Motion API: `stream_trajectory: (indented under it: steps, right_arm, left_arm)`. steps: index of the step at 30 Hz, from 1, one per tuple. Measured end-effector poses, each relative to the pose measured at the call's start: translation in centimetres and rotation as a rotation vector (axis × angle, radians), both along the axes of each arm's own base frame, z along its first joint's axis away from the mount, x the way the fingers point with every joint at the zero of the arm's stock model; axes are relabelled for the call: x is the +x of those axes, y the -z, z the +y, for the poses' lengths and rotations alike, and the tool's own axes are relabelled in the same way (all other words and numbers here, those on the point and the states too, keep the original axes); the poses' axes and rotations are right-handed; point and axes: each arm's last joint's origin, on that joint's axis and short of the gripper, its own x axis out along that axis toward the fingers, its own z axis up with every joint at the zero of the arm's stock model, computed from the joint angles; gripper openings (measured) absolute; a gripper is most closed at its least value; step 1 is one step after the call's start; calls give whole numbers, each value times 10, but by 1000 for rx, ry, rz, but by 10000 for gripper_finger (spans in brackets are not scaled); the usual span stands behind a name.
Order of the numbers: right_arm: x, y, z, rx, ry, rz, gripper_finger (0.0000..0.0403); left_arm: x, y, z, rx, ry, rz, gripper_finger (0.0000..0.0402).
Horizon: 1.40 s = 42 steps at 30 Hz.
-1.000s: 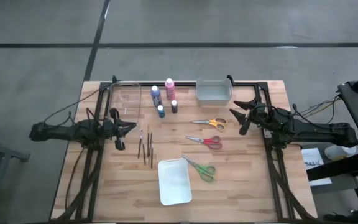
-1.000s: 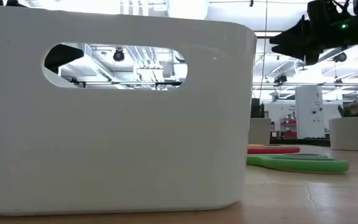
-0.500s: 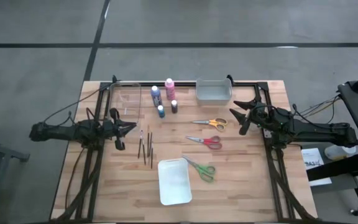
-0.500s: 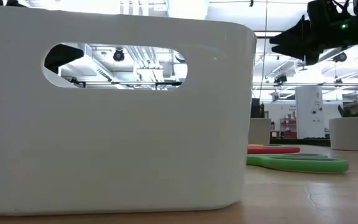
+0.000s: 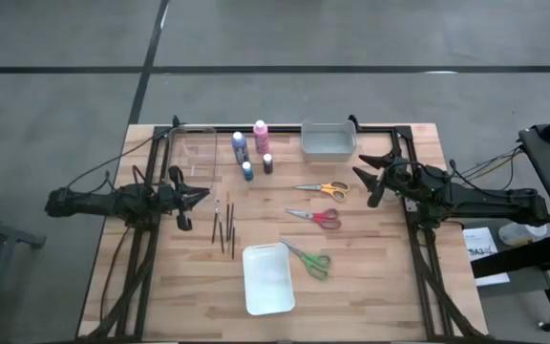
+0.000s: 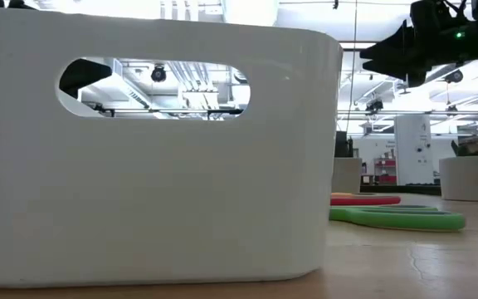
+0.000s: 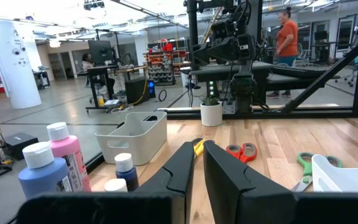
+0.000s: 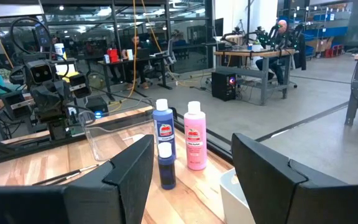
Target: Pick & Place Paint Supplies
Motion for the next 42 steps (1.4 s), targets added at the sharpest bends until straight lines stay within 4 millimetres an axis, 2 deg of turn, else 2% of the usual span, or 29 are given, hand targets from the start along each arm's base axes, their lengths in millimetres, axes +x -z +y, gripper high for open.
stream_trajectory:
  steps: [22,25,28,30,42]
  right_arm:
    - [0,0,0,6,0,-3,212]
    - [0,0,1,110,-30,-59,212]
    - [2,-1,4,304,-172,-152,212]
    - [2,-4,6,372,-249,-197,212]
    - [2,-8,7,460,-301,-263,212]
  left_arm:
    - [0,0,0,0,0,0,47]
    - [0,0,0,0,0,0,47]
    - [0,0,0,0,0,0,47]
    - [0,0,0,0,0,0,47]
    - [0,0,0,0,0,0,47]
